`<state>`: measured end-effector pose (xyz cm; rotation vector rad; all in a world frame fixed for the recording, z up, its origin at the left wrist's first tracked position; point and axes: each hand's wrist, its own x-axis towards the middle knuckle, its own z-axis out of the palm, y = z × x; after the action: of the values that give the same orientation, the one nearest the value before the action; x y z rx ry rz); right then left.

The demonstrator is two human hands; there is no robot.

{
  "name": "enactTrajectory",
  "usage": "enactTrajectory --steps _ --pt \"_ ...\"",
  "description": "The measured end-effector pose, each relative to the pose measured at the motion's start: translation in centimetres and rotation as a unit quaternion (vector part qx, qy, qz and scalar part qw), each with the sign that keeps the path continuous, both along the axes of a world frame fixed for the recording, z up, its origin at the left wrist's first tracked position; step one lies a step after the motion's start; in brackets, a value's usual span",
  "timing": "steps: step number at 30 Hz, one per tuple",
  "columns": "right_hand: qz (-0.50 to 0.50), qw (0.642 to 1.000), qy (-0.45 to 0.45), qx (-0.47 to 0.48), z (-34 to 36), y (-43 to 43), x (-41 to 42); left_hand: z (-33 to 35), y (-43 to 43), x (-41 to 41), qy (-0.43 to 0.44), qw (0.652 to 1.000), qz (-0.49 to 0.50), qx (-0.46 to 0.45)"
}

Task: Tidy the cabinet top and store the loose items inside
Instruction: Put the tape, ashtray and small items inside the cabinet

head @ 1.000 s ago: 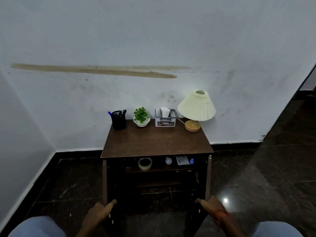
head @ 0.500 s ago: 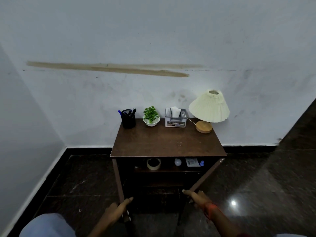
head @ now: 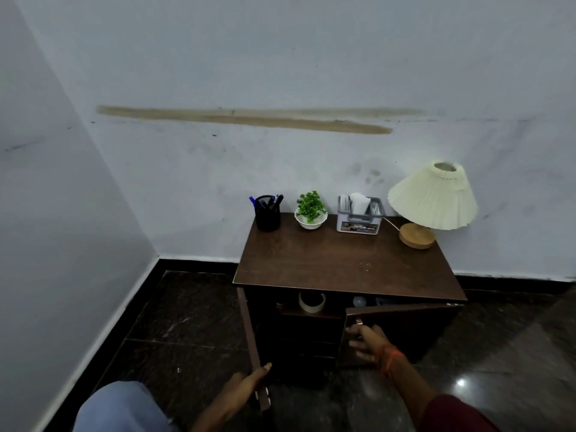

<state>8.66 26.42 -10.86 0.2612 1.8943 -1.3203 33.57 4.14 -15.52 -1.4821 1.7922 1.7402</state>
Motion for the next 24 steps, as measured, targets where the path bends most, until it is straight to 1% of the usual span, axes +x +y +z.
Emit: enactTrajectory --steps 2,3,6,9,11,14,15,19,21,24 --pt "-0.010 1.000 -0.005 -0.010 -0.3 -0.6 -0.8 2.7 1.0 -0.2 -0.015 1.000 -0.006 0.013" --pt "-0.013 1.000 -0.008 -0.014 -0.3 -1.0 -1.2 2.9 1.1 -0.2 -0.020 0.999 -0.006 0.026" --pt "-0.028 0.999 -0.021 -0.029 -0.5 -1.7 -2.1 1.3 0.4 0.0 -0.013 0.999 0.006 0.035" --pt "-0.046 0.997 -0.030 -0.048 -1.0 -2.1 -3.1 2.2 0.8 -0.2 -0.017 0.999 0.003 0.032" --pt "-0.057 0.995 -0.038 -0.067 -1.1 -2.2 -3.5 4.2 1.8 -0.4 -0.018 1.000 -0.010 0.021" --pt "-0.067 0.993 -0.048 -0.088 -1.0 -2.1 -3.6 3.3 2.0 -0.4 -0.003 1.000 -0.016 0.000" --pt "-0.066 0.993 -0.050 -0.088 -1.1 -1.9 -3.6 3.4 2.0 -0.4 0.006 1.000 -0.011 0.007" --pt "-0.070 0.992 -0.048 -0.092 -1.5 -1.3 -2.2 3.3 2.0 -0.1 0.023 0.999 -0.031 0.019" --pt "-0.072 0.992 -0.047 -0.096 -1.8 -1.0 -0.7 3.2 1.9 -0.1 0.030 0.999 -0.022 0.024" --pt "-0.082 0.989 -0.068 -0.101 -2.8 -0.4 1.8 2.6 1.9 0.0 0.036 0.999 -0.030 0.011"
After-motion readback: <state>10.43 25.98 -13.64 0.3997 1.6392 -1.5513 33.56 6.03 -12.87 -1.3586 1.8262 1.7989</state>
